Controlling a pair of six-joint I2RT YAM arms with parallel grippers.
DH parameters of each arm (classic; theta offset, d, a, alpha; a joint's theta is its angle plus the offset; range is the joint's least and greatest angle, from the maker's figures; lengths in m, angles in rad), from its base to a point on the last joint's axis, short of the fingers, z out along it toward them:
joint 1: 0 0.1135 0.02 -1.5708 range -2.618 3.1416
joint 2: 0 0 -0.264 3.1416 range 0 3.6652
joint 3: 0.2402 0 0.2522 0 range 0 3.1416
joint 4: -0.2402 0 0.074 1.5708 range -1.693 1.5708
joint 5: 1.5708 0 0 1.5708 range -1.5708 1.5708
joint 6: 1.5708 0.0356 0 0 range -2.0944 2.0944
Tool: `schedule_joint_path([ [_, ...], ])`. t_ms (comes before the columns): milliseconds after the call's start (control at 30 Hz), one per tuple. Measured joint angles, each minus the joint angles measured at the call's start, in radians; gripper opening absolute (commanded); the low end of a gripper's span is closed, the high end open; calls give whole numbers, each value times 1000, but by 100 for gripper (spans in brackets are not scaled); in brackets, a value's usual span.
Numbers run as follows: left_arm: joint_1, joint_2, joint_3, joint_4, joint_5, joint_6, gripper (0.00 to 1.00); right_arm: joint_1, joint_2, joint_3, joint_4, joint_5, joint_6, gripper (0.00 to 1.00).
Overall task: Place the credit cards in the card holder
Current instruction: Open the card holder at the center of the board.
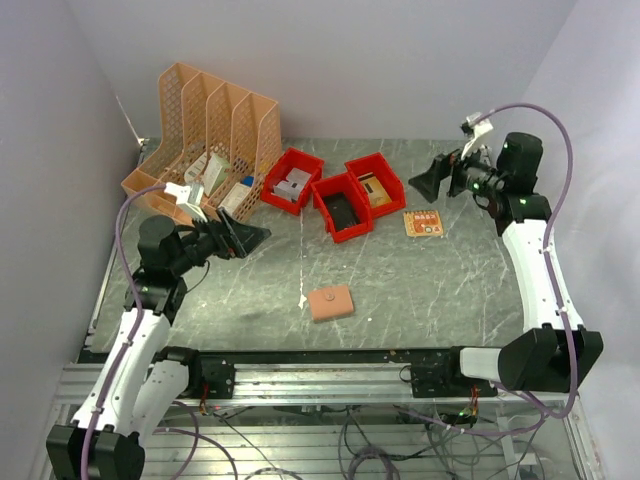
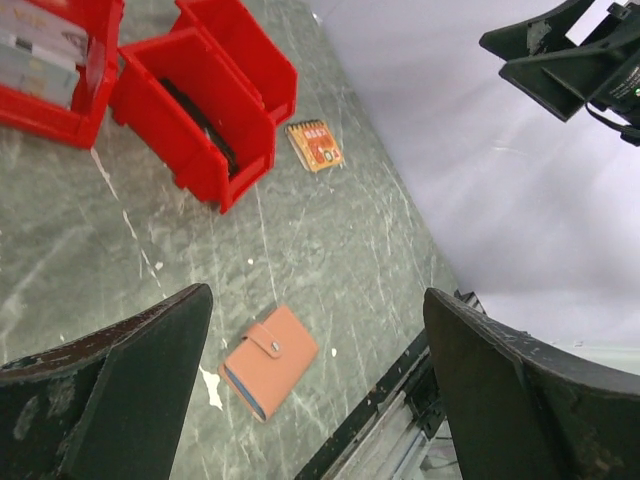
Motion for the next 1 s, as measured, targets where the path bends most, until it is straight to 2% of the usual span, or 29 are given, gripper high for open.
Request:
schedule_joint_path([
  [167, 0, -19, -100, 76, 8, -65, 96, 1, -2, -93, 20, -256, -51, 100],
  [300, 0, -26, -141, 115, 5, -101, 95, 6, -2, -161, 31, -385, -111, 100],
  [367, -1, -22, -160, 125, 2, -115, 94, 23, -2, -184, 21, -417, -184, 100],
  [500, -50, 13, -198, 115, -41, -124, 93, 106, -1, -248, -55, -470, -463, 100],
  [700, -309, 87, -248, 121, -191, -143, 91, 310, 81, -291, -203, -403, -858, 99],
  [800, -410, 180, -271, 183, -251, -166, 87, 400, 138, -313, -230, -354, -980, 94],
  [900, -463, 288, -297, 264, -299, -195, 78, 472, 216, -330, -255, -298, -1058, 82],
  [1000, -497, 386, -310, 329, -328, -219, 59, 534, 311, -314, -282, -251, -1098, 71],
])
